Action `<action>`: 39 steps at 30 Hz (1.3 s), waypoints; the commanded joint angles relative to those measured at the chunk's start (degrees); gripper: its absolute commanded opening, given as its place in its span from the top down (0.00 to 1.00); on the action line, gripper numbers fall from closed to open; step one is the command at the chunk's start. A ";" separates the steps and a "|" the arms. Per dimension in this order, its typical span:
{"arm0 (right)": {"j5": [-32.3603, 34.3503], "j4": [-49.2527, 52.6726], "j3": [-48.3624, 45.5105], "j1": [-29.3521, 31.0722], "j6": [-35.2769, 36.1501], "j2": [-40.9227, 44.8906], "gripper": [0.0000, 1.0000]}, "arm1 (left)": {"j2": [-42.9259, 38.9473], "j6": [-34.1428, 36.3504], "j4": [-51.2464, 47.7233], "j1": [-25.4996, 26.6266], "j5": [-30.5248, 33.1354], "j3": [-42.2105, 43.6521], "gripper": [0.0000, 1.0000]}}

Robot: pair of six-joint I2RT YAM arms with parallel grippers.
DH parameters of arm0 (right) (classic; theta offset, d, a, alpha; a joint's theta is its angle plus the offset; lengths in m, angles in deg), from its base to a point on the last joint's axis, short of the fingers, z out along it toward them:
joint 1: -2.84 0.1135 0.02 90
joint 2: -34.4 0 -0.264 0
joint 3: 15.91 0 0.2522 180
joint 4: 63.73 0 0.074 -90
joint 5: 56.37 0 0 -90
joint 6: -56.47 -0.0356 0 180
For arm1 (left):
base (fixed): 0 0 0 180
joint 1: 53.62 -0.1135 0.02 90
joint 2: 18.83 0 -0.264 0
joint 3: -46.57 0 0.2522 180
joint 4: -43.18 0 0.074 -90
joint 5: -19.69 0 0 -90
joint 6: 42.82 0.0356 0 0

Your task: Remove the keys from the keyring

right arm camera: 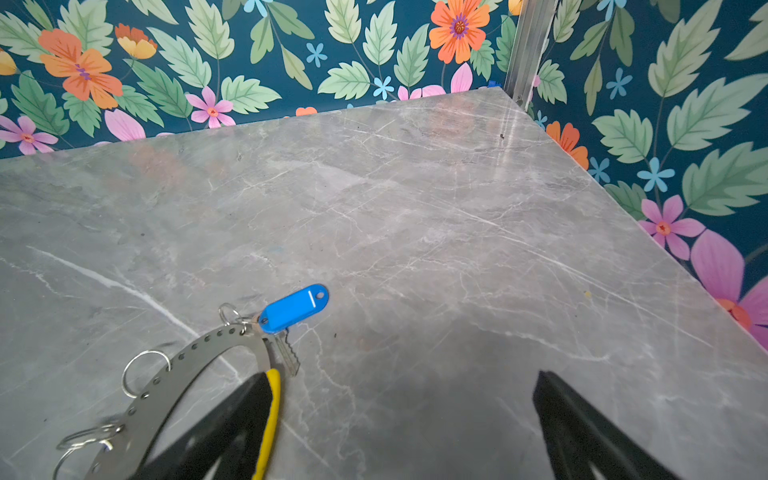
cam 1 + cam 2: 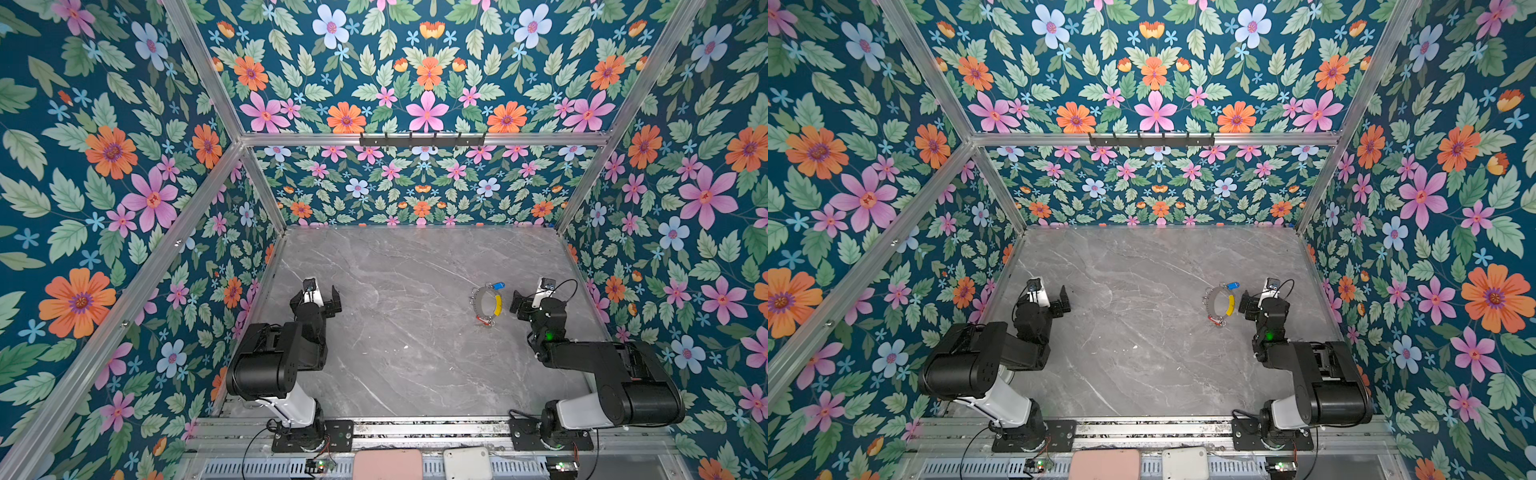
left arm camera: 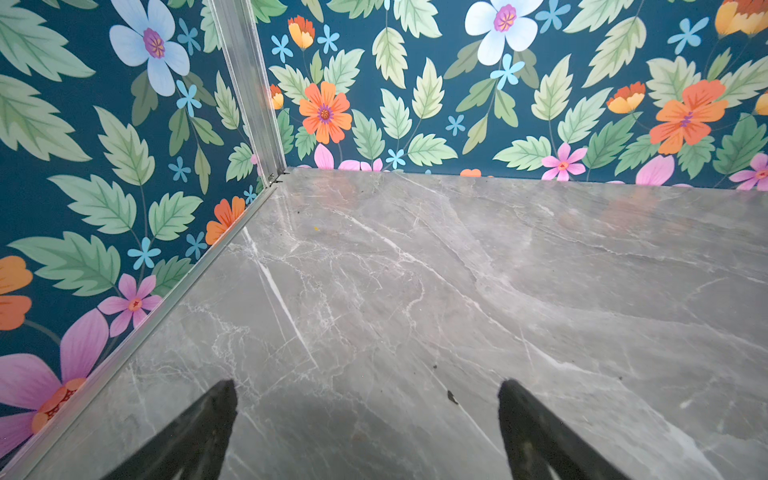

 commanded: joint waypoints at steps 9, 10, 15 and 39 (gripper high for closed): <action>0.00 -1.13 0.21 0.01 0.48 0.12 0.01 | -0.16 0.05 0.44 -0.05 0.30 -0.16 0.00; 0.03 -1.17 0.21 0.03 0.49 0.08 0.01 | -0.12 0.05 0.43 -0.05 0.14 -0.08 0.00; -0.05 -1.16 0.21 0.02 0.44 0.09 0.01 | -0.18 0.05 0.44 -0.05 0.19 -0.16 0.00; 15.32 53.65 19.34 -0.14 -30.93 21.57 0.01 | -24.89 -43.74 -46.92 0.96 22.57 -12.95 0.00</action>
